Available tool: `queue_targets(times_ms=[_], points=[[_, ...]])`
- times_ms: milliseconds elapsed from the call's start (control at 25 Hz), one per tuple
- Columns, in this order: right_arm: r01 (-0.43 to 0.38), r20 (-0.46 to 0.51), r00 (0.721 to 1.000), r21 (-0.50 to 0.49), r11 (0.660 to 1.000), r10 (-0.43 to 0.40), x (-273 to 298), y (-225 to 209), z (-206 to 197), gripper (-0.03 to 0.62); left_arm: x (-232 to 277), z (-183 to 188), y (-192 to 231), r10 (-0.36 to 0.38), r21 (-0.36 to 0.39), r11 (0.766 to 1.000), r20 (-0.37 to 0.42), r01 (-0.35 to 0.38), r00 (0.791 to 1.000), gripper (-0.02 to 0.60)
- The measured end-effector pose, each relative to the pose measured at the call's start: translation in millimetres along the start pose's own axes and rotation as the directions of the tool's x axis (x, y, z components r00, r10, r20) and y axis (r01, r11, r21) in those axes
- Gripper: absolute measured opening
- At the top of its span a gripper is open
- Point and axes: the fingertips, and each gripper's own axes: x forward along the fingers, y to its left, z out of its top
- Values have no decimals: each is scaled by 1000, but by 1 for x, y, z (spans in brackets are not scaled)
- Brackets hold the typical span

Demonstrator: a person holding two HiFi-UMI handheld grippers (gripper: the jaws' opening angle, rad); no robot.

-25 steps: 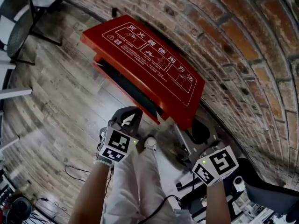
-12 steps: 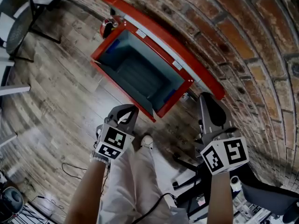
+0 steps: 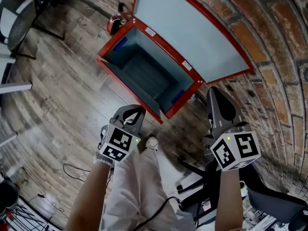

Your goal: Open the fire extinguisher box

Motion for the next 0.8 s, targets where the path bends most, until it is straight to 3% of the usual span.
queue_targets(times_ms=[240, 400, 800], points=[[-137, -91, 985, 74, 988, 143, 9, 40, -26, 8, -5, -4, -1, -10, -5, 1000, 9, 10, 1000, -1], [-214, -149, 964, 60, 975, 220, 18, 70, -43, 8, -10, -5, 1, -4, -14, 1000, 12, 4, 1000, -2], [-302, -257, 916, 69, 951, 310, 33, 118, -77, 36, -21, -17, 1, -14, -35, 999, 31, 15, 999, -2]])
